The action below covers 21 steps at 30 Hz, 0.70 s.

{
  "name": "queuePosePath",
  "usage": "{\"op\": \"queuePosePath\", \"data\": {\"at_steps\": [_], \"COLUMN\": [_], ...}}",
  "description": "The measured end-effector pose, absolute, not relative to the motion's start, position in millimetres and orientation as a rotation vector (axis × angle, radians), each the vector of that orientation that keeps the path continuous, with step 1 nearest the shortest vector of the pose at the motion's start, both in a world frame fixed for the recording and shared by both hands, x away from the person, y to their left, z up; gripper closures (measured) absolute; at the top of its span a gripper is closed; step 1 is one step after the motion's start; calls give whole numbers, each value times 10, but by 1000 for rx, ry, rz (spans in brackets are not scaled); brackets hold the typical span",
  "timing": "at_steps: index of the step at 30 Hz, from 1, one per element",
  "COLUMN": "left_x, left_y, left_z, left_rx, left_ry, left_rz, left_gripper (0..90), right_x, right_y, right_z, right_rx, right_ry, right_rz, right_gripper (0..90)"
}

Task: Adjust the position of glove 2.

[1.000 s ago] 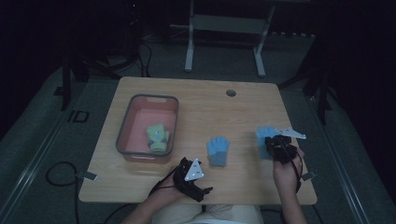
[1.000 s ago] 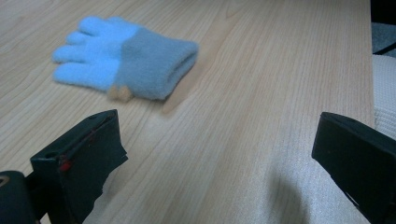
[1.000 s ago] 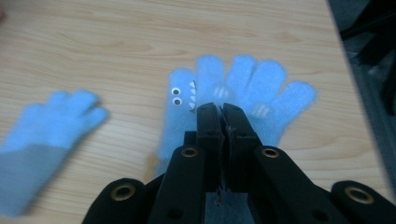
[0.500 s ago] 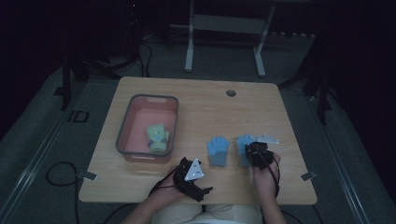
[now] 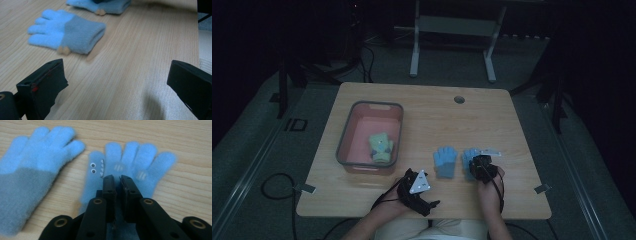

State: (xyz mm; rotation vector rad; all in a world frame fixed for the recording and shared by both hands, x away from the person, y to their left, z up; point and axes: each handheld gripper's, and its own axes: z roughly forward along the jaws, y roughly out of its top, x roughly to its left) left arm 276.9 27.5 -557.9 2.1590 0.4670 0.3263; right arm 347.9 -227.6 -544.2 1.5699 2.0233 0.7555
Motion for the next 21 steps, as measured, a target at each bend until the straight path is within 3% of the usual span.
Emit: {"op": "queuePosePath", "data": {"at_steps": [6,9,21], "left_x": [2768,2767,2772], "left_y": [277,281,287], "left_z": [-5579,-5578,-5577], "left_rx": [2160,2163,2161], "left_ry": [466,462,464], "left_rz": [324,323,317], "left_gripper": [17,17,17], "right_x": [3487,3470,3623], "right_y": [-2338,-2445,-2879], "right_z": [-5371,-5258,-5168], "right_rx": [1582,1477,1134], "right_ry": [2032,2105,2369], "right_rz": [819,886,1060], "right_gripper": [783,735,701]}}
